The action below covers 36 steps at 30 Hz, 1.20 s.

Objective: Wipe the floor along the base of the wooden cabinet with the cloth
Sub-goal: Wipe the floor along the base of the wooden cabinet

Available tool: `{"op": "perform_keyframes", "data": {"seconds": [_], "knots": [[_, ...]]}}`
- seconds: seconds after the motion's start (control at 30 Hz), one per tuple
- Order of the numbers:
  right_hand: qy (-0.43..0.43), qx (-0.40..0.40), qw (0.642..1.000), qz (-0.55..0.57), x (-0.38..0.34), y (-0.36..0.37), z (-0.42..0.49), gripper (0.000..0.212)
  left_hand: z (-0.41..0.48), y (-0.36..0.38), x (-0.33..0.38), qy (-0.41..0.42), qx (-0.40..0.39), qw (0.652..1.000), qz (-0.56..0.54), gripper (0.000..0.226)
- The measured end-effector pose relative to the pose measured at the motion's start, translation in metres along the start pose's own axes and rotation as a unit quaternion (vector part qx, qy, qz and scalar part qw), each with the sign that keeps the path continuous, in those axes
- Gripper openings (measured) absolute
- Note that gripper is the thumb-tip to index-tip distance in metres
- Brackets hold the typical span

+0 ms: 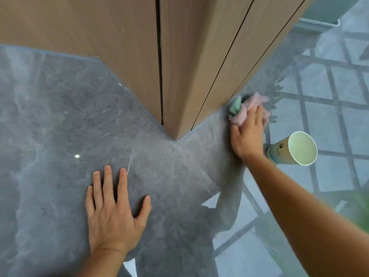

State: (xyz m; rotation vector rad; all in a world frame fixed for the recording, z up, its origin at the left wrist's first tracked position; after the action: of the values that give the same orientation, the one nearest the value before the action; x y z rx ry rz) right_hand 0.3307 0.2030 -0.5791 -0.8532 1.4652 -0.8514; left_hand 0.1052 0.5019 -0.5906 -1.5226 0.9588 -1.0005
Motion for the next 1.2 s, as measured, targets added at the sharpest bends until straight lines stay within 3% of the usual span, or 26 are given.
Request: {"op": "perform_keyframes", "data": {"seconds": [0.07, 0.13, 0.3, 0.43, 0.53, 0.73, 0.8, 0.9, 1.0, 1.1, 1.2], "knots": [[0.099, 0.010, 0.995, -0.005, 0.021, -0.021, 0.032, 0.069, -0.001, 0.000, 0.000, -0.002, -0.004, 1.000, 0.008, 0.086], [0.109, 0.005, 0.994, -0.029, 0.006, -0.019, 0.038, 0.066, 0.000, 0.000, 0.000, 0.000, -0.005, 1.000, 0.009, 0.086], [-0.027, -0.072, 0.996, -0.047, -0.096, 0.044, -0.075, 0.083, -0.001, -0.005, 0.002, -0.007, -0.007, 1.000, -0.002, 0.086], [-0.136, -0.175, 0.975, 0.002, -0.156, 0.079, -0.161, 0.080, 0.001, -0.007, 0.001, 0.008, -0.009, 1.000, -0.011, 0.091], [-0.167, -0.226, 0.959, 0.038, -0.157, 0.073, -0.148, 0.067, 0.000, -0.008, 0.001, 0.002, -0.005, 1.000, -0.009, 0.089], [-0.358, -0.239, 0.900, -0.070, -0.093, 0.038, -0.102, 0.055, 0.000, -0.005, 0.000, -0.005, -0.005, 1.000, -0.008, 0.086], [-0.315, -0.197, 0.926, -0.073, -0.063, 0.026, -0.084, 0.056, 0.000, -0.004, -0.001, -0.004, -0.003, 1.000, -0.009, 0.086], [-0.089, -0.090, 0.988, -0.091, -0.012, 0.002, -0.023, 0.058, -0.001, -0.001, -0.002, -0.003, 0.001, 1.000, -0.007, 0.086], [0.099, -0.091, 0.984, -0.121, 0.007, -0.014, 0.043, 0.064, -0.001, -0.001, -0.001, -0.001, 0.007, 1.000, -0.005, 0.086], [0.125, -0.090, 0.981, -0.121, -0.020, -0.007, 0.045, 0.068, 0.000, -0.003, -0.001, -0.003, 0.007, 1.000, -0.007, 0.086], [0.026, -0.075, 0.992, -0.103, -0.064, 0.015, -0.026, 0.065, 0.000, -0.004, 0.000, -0.005, 0.002, 1.000, -0.012, 0.087]]}}
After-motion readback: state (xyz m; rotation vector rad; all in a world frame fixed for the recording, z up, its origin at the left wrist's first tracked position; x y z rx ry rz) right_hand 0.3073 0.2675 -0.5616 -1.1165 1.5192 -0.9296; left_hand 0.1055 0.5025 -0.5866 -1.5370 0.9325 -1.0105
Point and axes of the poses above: each hand's wrist, its own z-axis towards the middle knuckle, its own y-axis out of the palm, x = y × z, the point moved 5 cm from there along z, towards the middle knuckle, and after that the axes turned 4 degrees about -x, right-handed, at the moved point
